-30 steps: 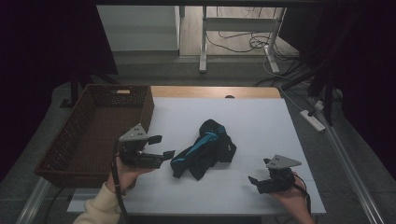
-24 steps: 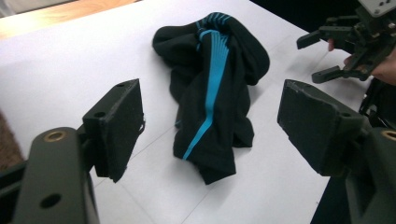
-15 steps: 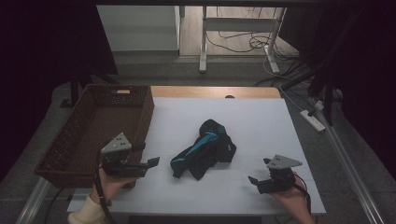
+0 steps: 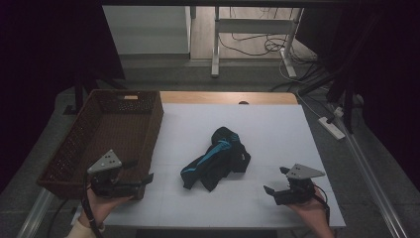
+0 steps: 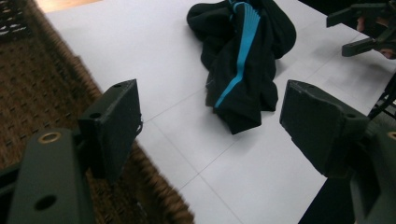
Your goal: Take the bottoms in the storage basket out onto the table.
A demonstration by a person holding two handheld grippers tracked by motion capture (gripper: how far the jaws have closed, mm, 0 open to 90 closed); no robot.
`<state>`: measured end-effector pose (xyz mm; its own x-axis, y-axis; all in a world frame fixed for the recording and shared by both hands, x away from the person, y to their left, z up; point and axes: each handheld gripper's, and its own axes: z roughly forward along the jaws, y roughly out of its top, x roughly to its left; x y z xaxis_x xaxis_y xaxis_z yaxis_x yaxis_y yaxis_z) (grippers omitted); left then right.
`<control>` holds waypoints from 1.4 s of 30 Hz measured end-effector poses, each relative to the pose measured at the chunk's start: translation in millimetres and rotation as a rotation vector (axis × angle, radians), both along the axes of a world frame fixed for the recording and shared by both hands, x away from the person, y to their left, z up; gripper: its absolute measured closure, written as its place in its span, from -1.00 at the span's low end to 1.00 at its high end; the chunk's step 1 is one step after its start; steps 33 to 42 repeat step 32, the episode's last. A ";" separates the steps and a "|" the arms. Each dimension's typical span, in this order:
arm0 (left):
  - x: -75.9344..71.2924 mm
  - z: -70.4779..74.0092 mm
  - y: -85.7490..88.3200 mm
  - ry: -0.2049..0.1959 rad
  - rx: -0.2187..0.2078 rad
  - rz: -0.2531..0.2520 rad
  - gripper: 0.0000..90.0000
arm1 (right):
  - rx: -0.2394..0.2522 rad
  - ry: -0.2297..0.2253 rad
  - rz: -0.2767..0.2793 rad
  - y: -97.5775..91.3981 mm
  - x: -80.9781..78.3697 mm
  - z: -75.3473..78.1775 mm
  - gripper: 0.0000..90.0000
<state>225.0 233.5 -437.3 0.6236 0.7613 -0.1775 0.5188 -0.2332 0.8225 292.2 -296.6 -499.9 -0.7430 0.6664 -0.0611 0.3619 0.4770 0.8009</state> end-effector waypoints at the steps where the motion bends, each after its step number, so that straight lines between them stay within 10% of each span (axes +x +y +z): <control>1: -0.4 -1.3 1.2 0.004 0.001 0.002 -0.53 | 0.005 -0.002 0.001 -0.2 0.0 0.1 -0.82; 42: -0.6 -2.5 3.0 0.008 0.001 -0.003 -0.55 | 0.007 -0.008 0.005 -0.7 -0.6 0.7 -0.82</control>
